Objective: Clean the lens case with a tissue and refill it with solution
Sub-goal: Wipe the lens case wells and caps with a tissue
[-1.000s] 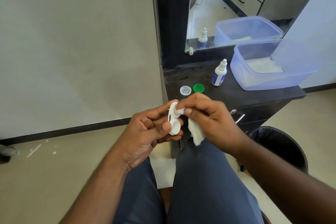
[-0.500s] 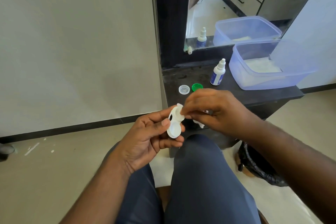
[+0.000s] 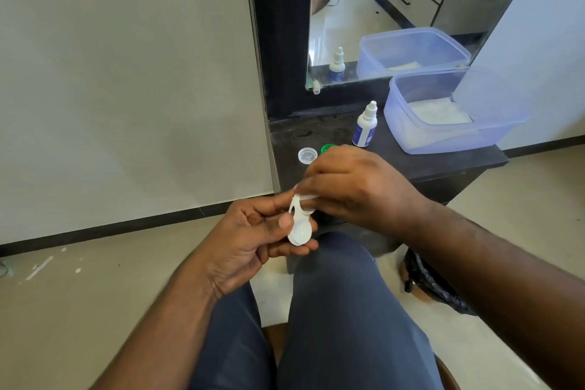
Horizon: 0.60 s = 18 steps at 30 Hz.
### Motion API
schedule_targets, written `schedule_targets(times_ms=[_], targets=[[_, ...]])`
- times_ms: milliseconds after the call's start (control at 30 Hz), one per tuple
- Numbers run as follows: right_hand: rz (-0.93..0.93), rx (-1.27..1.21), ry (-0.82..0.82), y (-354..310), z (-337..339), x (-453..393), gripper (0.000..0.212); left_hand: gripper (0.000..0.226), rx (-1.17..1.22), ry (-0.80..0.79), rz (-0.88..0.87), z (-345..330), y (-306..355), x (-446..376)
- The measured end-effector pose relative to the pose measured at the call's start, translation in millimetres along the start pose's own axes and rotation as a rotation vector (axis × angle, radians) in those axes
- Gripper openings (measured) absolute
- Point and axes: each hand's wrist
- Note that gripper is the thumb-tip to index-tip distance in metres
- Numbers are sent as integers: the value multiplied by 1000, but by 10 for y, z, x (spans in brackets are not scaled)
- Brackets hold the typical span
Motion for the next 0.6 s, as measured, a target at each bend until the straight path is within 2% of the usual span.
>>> schedule_targets(times_ms=[100, 233, 300, 400, 467, 533, 600], targets=[[-276, -151, 149, -151, -105, 41, 13, 52, -62, 43, -71, -2, -17, 9], [-970, -493, 383, -428, -293, 34, 10, 47, -159, 134, -137, -33, -62, 21], [-1198, -660, 426, -494, -359, 28, 14, 45, -190, 158, -145, -31, -97, 51], [-1427, -1048, 308, -480, -302, 37, 20, 42, -199, 180, -156, -28, -163, 111], [-1513, -1313, 173, -427, -182, 57, 21, 58, -90, 240, -186, -31, -176, 133], [-1550, -1333, 119, -351, -51, 111, 21, 72, 79, 310, -179, -16, -176, 119], [-1568, -1327, 205, -284, 29, 156, 19, 74, 176, 291, -137, -21, -158, 115]])
Point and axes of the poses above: each hand's wrist, its own x-axis away from the middle knuckle, its own z-axis out of the back of the hand, y = z × x, and after that the axes turned 7 degrees about -x, right-handed
